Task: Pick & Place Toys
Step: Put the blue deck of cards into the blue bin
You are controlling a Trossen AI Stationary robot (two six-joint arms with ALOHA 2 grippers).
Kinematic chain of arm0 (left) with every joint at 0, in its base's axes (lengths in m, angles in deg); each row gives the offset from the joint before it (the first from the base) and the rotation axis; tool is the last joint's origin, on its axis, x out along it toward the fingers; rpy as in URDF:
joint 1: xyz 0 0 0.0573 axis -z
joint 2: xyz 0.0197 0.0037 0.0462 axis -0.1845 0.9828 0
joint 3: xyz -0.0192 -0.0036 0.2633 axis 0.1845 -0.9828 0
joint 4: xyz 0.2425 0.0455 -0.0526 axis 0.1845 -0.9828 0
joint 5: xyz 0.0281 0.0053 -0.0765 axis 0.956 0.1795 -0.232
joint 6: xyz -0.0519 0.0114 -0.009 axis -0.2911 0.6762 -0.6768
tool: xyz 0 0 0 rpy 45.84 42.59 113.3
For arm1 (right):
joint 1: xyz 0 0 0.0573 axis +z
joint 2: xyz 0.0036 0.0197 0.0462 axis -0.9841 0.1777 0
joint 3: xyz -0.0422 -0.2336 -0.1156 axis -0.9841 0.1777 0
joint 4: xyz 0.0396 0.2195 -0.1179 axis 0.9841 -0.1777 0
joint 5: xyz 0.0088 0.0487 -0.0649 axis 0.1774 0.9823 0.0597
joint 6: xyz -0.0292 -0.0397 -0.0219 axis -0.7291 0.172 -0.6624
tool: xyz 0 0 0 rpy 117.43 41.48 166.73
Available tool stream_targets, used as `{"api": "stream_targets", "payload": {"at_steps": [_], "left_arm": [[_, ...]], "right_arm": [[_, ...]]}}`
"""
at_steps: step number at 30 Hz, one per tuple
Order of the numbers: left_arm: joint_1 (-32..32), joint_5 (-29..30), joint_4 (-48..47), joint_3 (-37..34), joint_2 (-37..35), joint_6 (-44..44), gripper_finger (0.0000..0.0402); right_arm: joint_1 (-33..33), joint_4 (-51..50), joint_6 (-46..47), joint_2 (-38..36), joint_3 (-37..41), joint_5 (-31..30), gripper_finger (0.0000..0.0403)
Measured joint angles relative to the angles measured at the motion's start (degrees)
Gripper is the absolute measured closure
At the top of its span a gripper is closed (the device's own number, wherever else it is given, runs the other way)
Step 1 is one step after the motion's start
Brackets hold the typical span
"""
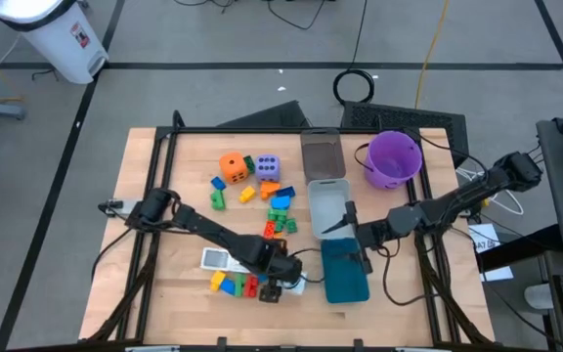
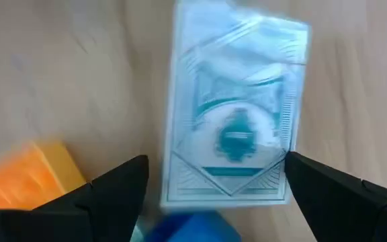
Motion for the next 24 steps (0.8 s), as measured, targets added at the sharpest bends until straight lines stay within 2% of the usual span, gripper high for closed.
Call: {"api": "stream_targets", "payload": {"at_steps": [5,8,13,16,19,24], "left_arm": [[1.83,1.04,-4.30,-0.31,-0.94,1.41,0.0047],[2.21,1.33,-2.77,-0.62,-1.96,1.92,0.0051],[2.38,1.82,1.43,-0.83,-3.33,4.10,0.0049],[2.45,2.31,1.71,-0.73,-3.64,9.30,0.0049],[2.50,4.17,-0.16,-0.72,-3.59,15.72,0.0053],[2.55,9.70,-0.78,-0.70,-3.80,18.96,0.0059]], "right_arm": [[1.60,0.41,-0.26,0.00,0.00,-2.21,0.0138],[2.06,1.05,-0.51,-0.02,-0.02,-4.30,0.0138],[2.12,1.99,-0.63,-0.02,-0.02,-4.31,0.0138],[2.12,1.97,-0.98,-0.02,-0.01,-4.28,0.0138],[2.12,2.03,-1.62,-0.02,0.00,-4.26,0.0138],[2.12,2.01,-1.67,-0.02,-0.01,-4.24,0.0138]]}}
